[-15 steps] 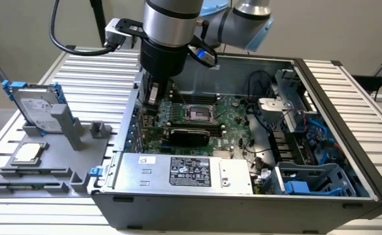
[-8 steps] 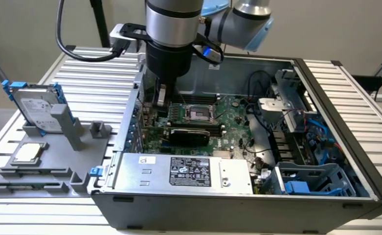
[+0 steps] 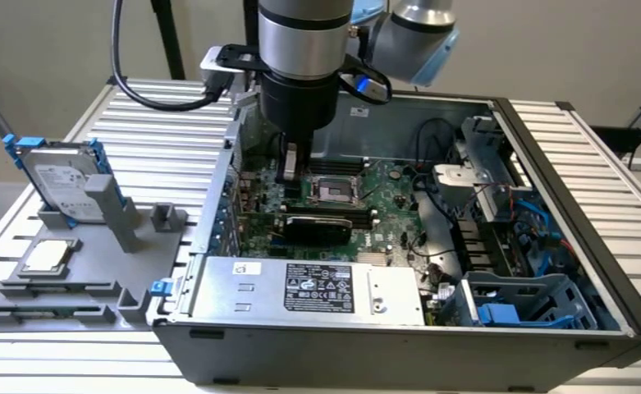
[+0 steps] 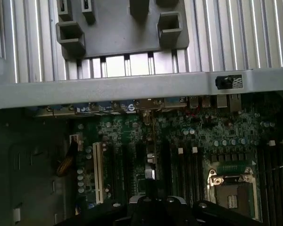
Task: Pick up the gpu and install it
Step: 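Press down on the gpu until it lock into place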
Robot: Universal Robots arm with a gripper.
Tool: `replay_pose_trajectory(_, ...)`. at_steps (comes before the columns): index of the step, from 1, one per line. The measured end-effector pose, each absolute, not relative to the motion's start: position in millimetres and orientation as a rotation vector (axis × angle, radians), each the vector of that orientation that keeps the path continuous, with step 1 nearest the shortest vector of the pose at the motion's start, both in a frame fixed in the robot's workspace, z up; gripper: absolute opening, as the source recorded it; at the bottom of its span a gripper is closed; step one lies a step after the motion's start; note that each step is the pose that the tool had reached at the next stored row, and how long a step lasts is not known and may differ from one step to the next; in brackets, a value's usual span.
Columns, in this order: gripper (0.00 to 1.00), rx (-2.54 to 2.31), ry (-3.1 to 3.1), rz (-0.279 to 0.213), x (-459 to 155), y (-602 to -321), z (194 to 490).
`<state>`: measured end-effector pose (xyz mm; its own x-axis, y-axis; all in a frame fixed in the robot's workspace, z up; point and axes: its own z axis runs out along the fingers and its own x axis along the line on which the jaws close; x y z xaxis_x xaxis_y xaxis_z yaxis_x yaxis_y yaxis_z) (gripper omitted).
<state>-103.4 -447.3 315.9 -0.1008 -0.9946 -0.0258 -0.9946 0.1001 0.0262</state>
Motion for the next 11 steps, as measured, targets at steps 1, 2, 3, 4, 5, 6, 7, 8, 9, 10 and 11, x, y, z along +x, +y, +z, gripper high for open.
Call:
replay_pose_trajectory(1, 0.11, -2.103, 2.326, 0.052, -101.3, -447.5, 316.2)
replay_pose_trajectory(2, 0.11, -2.102, 2.324, 0.048, -99.8, -447.6, 316.6)
replay_pose_trajectory(3, 0.11, -2.101, 2.323, 0.047, -98.9, -447.7, 317.2)
replay_pose_trajectory(4, 0.11, -2.101, 2.323, 0.047, -98.6, -447.7, 317.3)
replay_pose_trajectory(5, 0.11, -2.101, 2.323, 0.047, -98.6, -447.7, 317.4)
replay_pose_trajectory(6, 0.11, -2.100, 2.323, 0.047, -98.6, -447.7, 317.4)
replay_pose_trajectory(7, 0.11, -2.100, 2.323, 0.047, -98.6, -447.7, 317.4)
replay_pose_trajectory(8, 0.11, -2.101, 2.323, 0.047, -98.5, -447.7, 317.5)
replay_pose_trajectory(9, 0.11, -2.101, 2.323, 0.047, -98.5, -447.7, 317.5)
replay_pose_trajectory(10, 0.11, -2.101, 2.323, 0.047, -98.5, -447.7, 317.5)
replay_pose_trajectory(11, 0.11, -2.101, 2.323, 0.047, -98.5, -447.7, 317.6)
